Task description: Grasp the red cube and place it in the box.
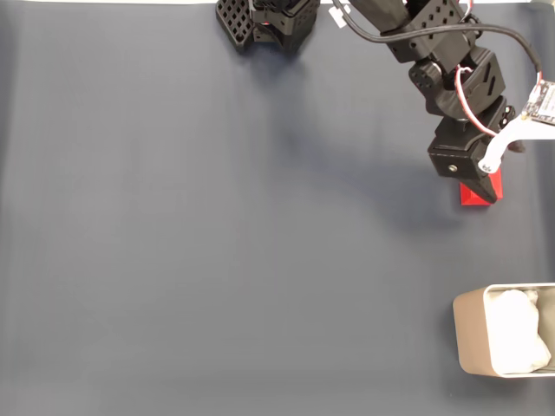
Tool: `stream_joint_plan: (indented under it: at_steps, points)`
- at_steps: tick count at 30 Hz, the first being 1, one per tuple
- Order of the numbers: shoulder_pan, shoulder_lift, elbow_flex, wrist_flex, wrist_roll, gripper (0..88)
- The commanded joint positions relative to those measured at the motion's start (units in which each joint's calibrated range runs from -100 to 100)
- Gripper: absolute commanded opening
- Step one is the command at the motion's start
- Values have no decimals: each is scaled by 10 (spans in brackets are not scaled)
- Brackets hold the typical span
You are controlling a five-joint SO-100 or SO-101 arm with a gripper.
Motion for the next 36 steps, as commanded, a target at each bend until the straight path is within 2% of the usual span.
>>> stream_joint_plan:
  at_steps: [1,13,36]
  points:
    - [-12,0,-21,-10,-6,311]
    - [-25,14,-21,-10,-10,309]
    - [11,-39,2,-2,-1,305]
